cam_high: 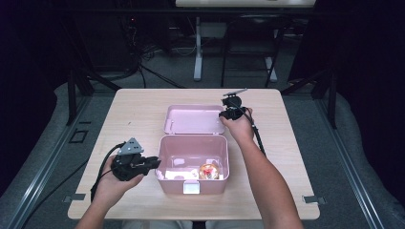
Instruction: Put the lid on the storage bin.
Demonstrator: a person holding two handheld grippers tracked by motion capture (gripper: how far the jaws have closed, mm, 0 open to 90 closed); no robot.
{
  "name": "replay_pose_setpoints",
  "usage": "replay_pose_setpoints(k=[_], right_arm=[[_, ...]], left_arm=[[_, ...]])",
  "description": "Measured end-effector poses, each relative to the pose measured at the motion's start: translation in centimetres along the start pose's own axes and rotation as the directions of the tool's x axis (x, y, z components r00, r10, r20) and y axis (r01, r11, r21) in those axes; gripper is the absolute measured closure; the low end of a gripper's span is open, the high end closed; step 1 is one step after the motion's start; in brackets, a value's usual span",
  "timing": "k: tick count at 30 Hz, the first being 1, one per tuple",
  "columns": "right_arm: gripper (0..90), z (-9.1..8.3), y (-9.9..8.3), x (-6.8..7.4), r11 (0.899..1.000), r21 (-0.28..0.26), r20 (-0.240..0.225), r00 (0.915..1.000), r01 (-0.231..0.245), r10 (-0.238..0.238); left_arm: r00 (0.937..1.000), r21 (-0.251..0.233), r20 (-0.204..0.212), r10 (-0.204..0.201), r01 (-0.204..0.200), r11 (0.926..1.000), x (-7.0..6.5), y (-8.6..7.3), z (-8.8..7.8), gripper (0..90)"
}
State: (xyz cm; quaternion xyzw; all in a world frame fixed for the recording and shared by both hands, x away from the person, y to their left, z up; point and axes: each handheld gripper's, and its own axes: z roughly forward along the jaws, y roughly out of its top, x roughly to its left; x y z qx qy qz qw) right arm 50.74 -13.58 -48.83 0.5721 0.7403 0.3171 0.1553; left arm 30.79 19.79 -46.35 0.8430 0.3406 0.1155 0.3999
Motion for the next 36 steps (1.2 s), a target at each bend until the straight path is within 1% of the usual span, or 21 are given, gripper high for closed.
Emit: replay_pose_setpoints(k=[6,7,12,21,29,35,36], right_arm=[[76.5,-0.1,0.0,0.1,1.0,0.004,0.006,0.9998,-0.017,0.017],[76.9,-0.1,0.1,0.1,1.0,0.003,0.006,0.9996,-0.026,0.026],[77.9,-0.3,0.1,0.3,0.999,0.002,0.017,0.9992,-0.036,0.035],[79.3,-0.6,0.2,0.3,0.998,0.0,0.016,0.9981,-0.059,0.059],[80.2,-0.9,0.3,0.5,0.999,-0.014,0.021,0.9984,-0.051,0.052],[80.8,-1.2,0.3,0.6,0.998,-0.032,0.02,0.9982,-0.057,0.057],[80.8,-1.3,0.3,0.6,0.998,-0.032,0.022,0.9984,-0.051,0.052]], left_arm=[[1.0,-0.004,0.0,-0.009,0.009,1.0,0.0,0.0,0.0,78.5],[0.9999,-0.006,0.003,-0.01,0.01,0.9999,0.1,0.0,0.0,78.5],[0.9999,-0.004,0.007,-0.013,0.013,0.9999,0.2,0.0,0.0,78.8],[0.9999,-0.005,0.003,-0.012,0.012,0.9999,0.1,0.0,0.0,79.0],[1.0,-0.004,0.0,-0.01,0.01,0.9999,0.1,0.0,0.0,79.0],[0.9999,-0.005,0.0,-0.011,0.011,0.9999,0.1,0.0,0.0,79.1],[0.9999,-0.006,0.001,-0.012,0.012,0.9999,0.1,0.0,0.0,79.1]])
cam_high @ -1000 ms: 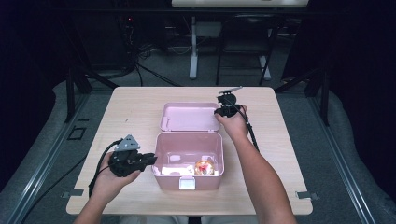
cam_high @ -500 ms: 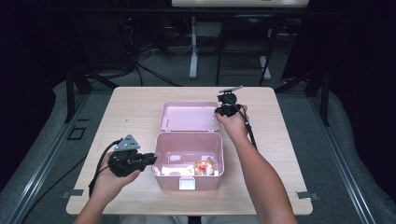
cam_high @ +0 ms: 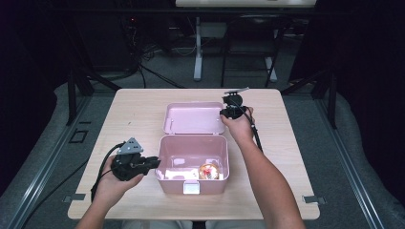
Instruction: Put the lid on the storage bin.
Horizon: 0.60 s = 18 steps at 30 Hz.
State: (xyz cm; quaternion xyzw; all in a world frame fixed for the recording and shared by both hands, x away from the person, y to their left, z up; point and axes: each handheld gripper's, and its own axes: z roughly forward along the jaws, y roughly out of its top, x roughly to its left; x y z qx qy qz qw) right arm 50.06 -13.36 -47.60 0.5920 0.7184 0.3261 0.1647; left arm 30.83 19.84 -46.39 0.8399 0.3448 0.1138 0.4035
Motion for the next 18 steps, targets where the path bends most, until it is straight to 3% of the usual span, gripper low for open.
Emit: replay_pose_setpoints(k=[18], right_arm=[[82.3,-1.5,0.2,0.2,0.998,-0.063,-0.016,0.9998,-0.011,0.01]], left_arm=[[1.0,0.0,0.003,-0.002,0.002,1.0,0.1,0.0,0.0,79.8]])
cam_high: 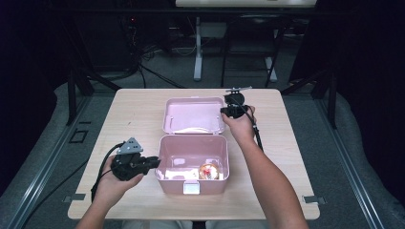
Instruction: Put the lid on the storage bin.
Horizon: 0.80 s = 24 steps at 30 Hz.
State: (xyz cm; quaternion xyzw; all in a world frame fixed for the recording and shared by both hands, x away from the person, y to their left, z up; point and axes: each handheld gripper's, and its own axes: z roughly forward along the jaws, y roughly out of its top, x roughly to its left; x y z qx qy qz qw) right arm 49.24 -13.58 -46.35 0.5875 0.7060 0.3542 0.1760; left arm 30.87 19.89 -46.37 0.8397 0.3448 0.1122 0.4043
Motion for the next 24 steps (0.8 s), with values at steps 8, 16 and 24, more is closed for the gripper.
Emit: replay_pose_setpoints(k=[8,16,24], right_arm=[[83.0,-1.0,0.2,0.1,0.999,-0.028,-0.003,0.9999,0.016,-0.017],[84.3,-2.2,0.4,0.4,0.997,-0.072,0.002,0.9995,0.031,-0.031],[85.3,-3.3,0.5,0.7,0.994,-0.102,0.002,0.9992,0.041,-0.041]], left_arm=[[1.0,-0.002,0.0,-0.003,0.003,1.0,0.0,0.0,0.0,79.7],[1.0,-0.003,-0.004,-0.002,0.002,1.0,0.0,0.0,0.0,79.7],[1.0,-0.006,-0.005,-0.001,0.001,1.0,-0.1,0.0,0.1,79.7]])
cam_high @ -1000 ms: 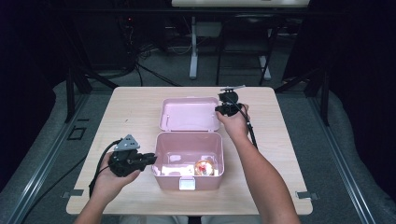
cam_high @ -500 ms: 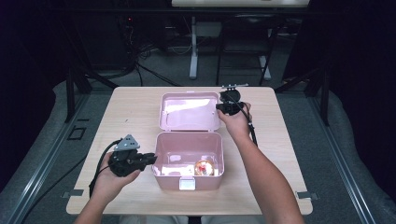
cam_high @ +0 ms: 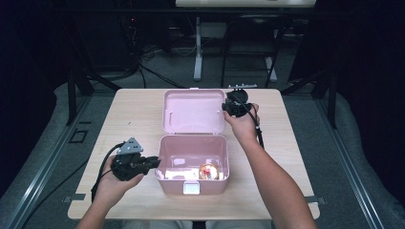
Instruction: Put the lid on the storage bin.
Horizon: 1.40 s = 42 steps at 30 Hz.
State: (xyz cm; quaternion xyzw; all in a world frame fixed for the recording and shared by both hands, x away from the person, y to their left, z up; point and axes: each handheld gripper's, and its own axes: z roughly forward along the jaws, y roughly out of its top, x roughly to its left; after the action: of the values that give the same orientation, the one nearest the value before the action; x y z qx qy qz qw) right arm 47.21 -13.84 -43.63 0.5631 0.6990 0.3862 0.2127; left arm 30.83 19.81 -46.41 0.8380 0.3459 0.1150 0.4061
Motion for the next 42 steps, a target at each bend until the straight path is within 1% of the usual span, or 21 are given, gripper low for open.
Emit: replay_pose_setpoints(k=[7,14,17,19,24,27,35,42], right_arm=[[86.1,-0.9,0.1,0.3,1.0,-0.021,-0.002,1.0,-0.002,0.002],[86.3,-2.0,-0.1,0.5,0.998,-0.062,-0.01,0.9997,0.02,-0.021],[86.4,-2.6,-0.2,0.7,0.996,-0.079,-0.006,0.999,0.043,-0.043],[86.6,-3.0,-0.3,0.7,0.995,-0.092,-0.018,0.9991,0.037,-0.039],[86.8,-3.9,-0.5,0.7,0.992,-0.116,-0.032,0.9983,0.044,-0.048],[86.9,-4.4,-0.7,0.8,0.99,-0.132,-0.036,0.9975,0.056,-0.062],[87.2,-5.5,-1.2,1.1,0.984,-0.161,-0.042,0.9961,0.069,-0.077],[87.5,-6.4,-1.7,1.2,0.979,-0.191,-0.056,0.995,0.071,-0.083]], left_arm=[[1.0,0.001,0.0,0.0,0.0,1.0,0.0,0.0,0.0,79.7],[1.0,0.005,0.002,-0.002,0.002,1.0,0.0,0.0,0.0,79.7],[1.0,0.005,0.003,-0.003,0.003,1.0,0.1,0.0,0.0,79.7],[1.0,0.004,0.001,-0.003,0.003,1.0,0.0,0.0,0.0,79.7],[1.0,0.006,0.002,-0.005,0.005,1.0,0.0,0.0,0.0,79.7],[1.0,0.004,-0.001,-0.007,0.007,1.0,0.0,0.0,0.0,79.7],[1.0,0.004,-0.002,-0.009,0.009,1.0,0.0,0.0,0.0,79.7],[0.9999,0.005,-0.001,-0.012,0.012,0.9999,0.0,0.0,0.0,79.7]])
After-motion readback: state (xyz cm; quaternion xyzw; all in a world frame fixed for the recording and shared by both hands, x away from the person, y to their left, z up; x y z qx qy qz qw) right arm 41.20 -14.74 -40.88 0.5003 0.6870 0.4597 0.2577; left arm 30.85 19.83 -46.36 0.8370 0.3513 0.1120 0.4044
